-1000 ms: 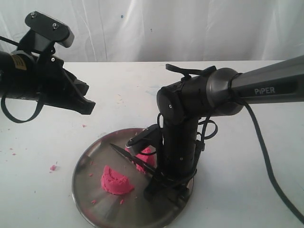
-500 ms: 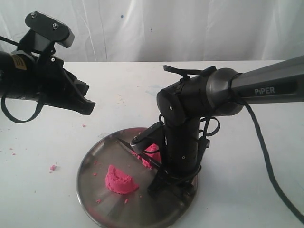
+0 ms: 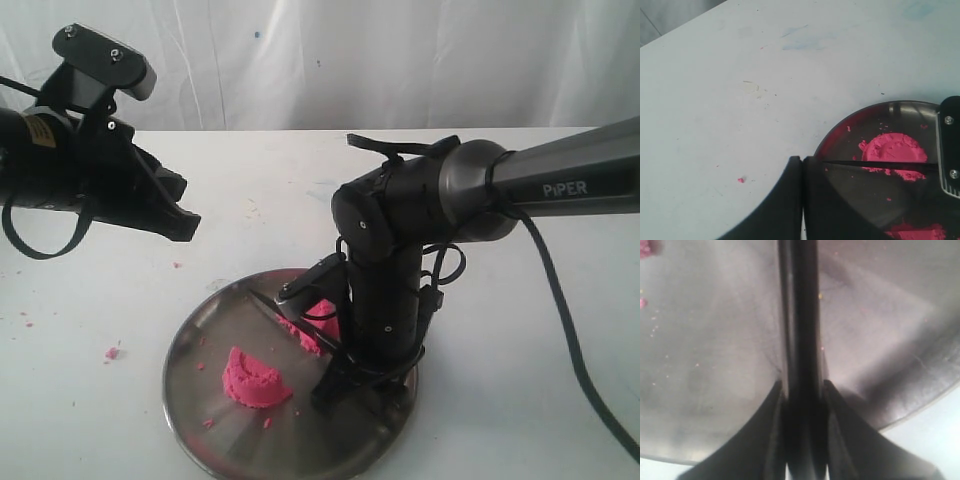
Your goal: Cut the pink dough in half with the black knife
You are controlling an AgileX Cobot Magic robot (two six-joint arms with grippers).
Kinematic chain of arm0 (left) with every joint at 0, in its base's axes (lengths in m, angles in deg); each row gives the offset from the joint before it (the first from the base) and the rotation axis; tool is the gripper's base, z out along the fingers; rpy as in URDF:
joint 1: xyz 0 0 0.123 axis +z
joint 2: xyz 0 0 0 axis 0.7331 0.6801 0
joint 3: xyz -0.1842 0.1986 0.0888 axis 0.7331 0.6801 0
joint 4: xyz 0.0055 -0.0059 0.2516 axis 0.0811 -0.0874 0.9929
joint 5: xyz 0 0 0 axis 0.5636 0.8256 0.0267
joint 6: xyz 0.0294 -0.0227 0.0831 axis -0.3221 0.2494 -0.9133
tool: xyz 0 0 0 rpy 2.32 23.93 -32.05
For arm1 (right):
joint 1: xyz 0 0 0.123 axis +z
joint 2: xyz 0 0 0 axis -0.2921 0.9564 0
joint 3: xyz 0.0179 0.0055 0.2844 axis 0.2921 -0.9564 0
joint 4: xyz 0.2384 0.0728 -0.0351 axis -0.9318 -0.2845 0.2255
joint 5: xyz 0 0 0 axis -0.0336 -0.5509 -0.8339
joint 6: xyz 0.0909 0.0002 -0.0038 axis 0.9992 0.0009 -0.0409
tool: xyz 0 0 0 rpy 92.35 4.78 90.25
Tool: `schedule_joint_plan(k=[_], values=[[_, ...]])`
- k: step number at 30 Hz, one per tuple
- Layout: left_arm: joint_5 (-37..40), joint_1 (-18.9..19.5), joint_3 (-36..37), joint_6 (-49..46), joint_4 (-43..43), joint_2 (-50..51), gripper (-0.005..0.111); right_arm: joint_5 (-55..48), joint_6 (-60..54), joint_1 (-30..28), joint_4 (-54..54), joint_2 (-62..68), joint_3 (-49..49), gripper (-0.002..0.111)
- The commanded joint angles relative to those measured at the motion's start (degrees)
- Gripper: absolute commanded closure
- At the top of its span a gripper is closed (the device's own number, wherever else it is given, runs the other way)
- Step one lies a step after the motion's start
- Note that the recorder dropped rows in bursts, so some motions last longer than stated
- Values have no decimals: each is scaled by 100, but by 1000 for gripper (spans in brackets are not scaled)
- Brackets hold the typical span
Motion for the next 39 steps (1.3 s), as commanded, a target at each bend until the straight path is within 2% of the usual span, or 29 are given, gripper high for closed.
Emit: schedule_joint_plan(k=[1,17,26,30,36,39], values=[[13,0,36,35,-38,-62,107,44,-32,-6,-20,-112,-4,108],[13,0,36,35,-38,-62,107,56,-32,-6,-20,-161,-4,108],[13,0,36,35,-38,-62,107,250,-11,-20,118,-971,-55,108],[13,0,36,35,-38,-62,107,656,32,-247,202,-971,-242,108],[13,0,36,35,-38,-62,107,650,99,-811,110,-981,-451,108],[13,0,36,35,-38,-62,107,633,78,-809,-3,-979,-665,108]])
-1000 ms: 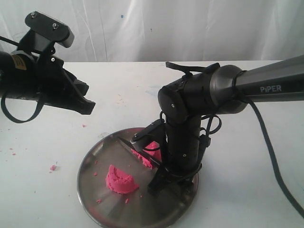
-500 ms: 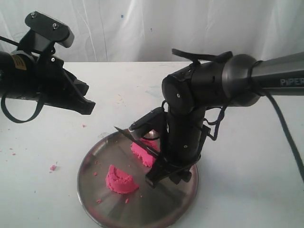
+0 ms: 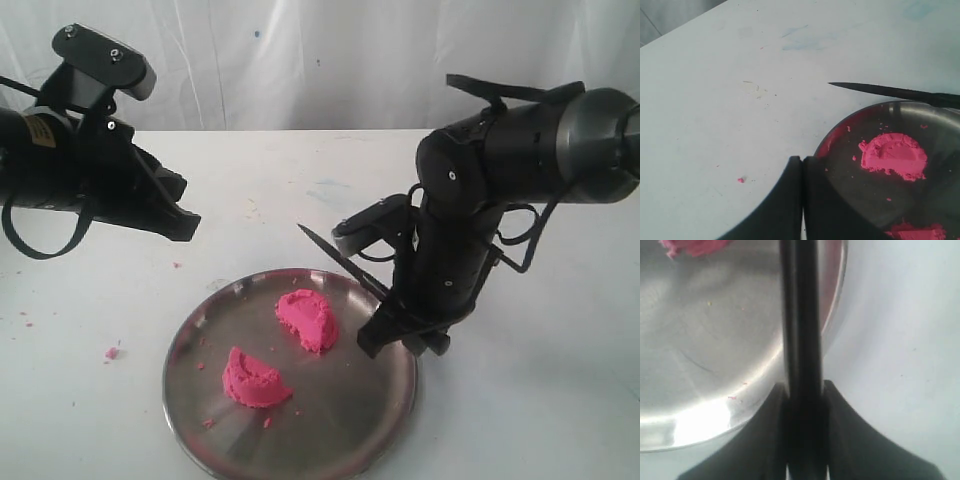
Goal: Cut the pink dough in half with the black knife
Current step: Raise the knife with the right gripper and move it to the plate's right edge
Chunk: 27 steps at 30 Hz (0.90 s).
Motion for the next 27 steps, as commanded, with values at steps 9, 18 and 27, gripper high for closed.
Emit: schedule_joint_plan(k=[9,18,27], values=[[23,0,36,35,-60,-62,107,584,250,-83,-96,-57,-573,108],[23,0,36,35,-60,-62,107,586,214,-83,-244,69,-573,108],[23,0,36,35,-60,-62,107,796,-718,-83,-1239,223,-573,108]])
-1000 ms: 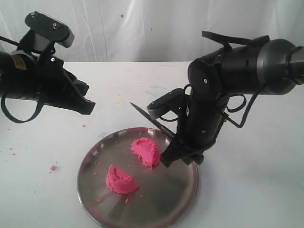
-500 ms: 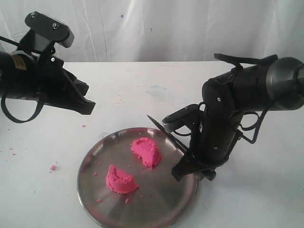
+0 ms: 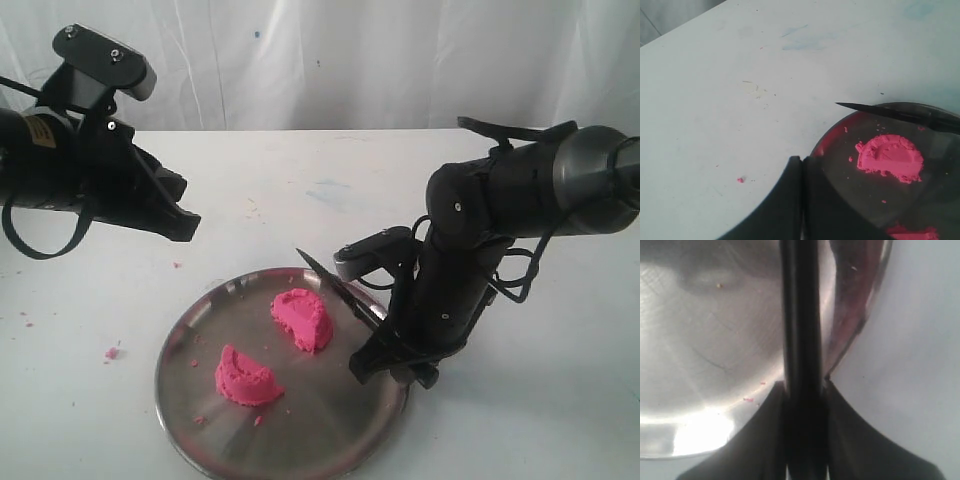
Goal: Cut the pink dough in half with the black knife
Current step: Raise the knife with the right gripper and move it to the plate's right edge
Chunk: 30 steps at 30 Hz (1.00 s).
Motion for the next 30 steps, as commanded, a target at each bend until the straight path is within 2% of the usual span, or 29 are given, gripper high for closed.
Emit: schedule_joint_plan(k=[1,8,10,30], values=[[23,0,36,35,-60,-62,107,178,-248,-11,-324,70,-10,108],[23,0,36,35,-60,-62,107,164,-248,-11,-337,70,0,89],[23,0,36,35,-60,-62,107,179,-248,-11,-337,70,0,86],[23,0,36,35,-60,-62,107,6,-248,-11,-520,-55,202,86]])
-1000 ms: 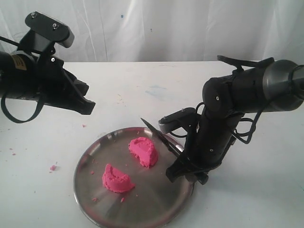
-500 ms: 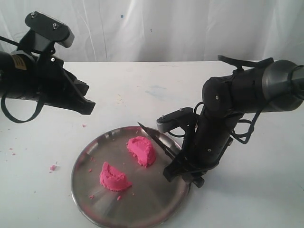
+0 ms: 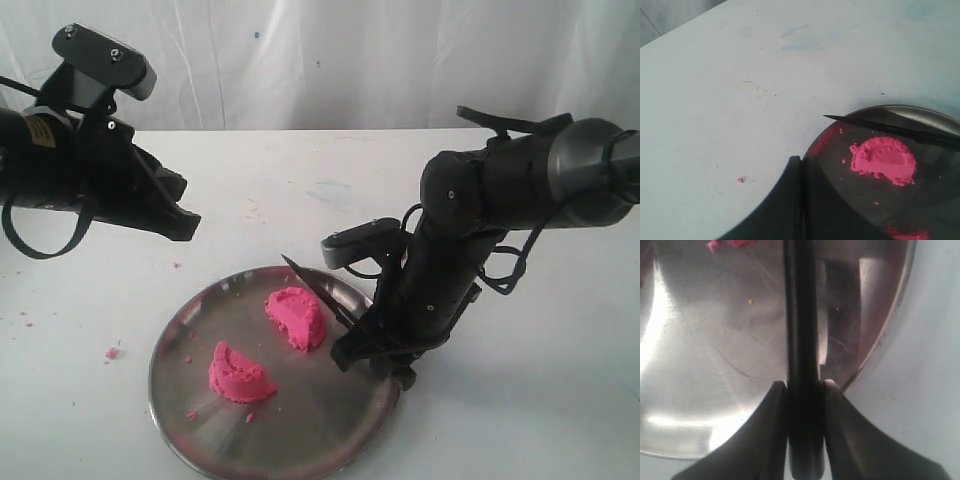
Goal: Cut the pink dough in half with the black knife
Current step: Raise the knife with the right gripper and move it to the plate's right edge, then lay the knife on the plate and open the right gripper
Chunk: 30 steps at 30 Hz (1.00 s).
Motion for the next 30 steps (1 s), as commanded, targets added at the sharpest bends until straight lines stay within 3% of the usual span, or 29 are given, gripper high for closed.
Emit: schedule_joint_plan(k=[1,10,25,30], values=[[23,0,36,35,-60,-62,107,-67,-60,-11,-27,-65,36,86],[23,0,36,35,-60,-62,107,-40,-186,-11,-27,-65,36,69],[23,0,36,35,-60,-62,107,113,-148,-17,150,-596,268,69],[23,0,36,35,-60,-62,107,786,939,-163,1153,-831,268,69]])
